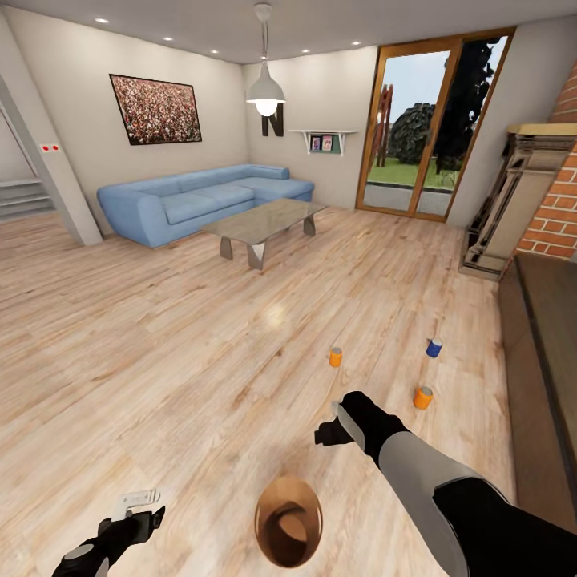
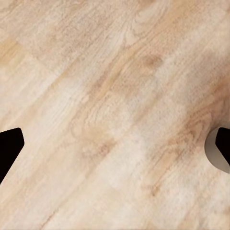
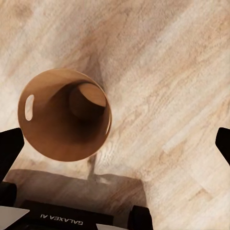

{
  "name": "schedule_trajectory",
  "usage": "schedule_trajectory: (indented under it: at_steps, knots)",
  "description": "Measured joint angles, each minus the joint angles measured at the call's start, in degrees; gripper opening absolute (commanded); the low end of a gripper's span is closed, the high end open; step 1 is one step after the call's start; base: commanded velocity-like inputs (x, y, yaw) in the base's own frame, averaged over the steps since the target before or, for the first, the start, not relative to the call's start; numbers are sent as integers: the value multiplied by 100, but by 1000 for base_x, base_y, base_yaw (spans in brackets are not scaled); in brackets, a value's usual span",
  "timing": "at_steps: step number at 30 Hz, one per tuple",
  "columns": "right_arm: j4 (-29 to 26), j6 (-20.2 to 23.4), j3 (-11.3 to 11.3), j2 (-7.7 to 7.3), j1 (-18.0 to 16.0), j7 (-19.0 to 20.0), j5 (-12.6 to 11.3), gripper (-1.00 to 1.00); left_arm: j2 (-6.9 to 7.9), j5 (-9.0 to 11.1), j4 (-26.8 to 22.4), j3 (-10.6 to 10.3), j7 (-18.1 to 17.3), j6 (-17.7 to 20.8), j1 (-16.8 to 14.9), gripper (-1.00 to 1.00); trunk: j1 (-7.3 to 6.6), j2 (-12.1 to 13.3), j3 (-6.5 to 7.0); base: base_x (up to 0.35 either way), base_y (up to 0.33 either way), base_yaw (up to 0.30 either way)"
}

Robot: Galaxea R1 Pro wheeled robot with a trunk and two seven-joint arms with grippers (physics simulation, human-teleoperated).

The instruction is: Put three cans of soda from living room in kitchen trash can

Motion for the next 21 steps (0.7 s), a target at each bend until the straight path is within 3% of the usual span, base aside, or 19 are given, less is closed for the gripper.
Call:
schedule_trajectory:
  at_steps: [21]
  knots:
    - [-1, -1, -12, -12, 2, -5, 4, 100, -10, -41, 1, -20, 13, 15, 0, 100, 417, -761, -341, 0, 0, 0]
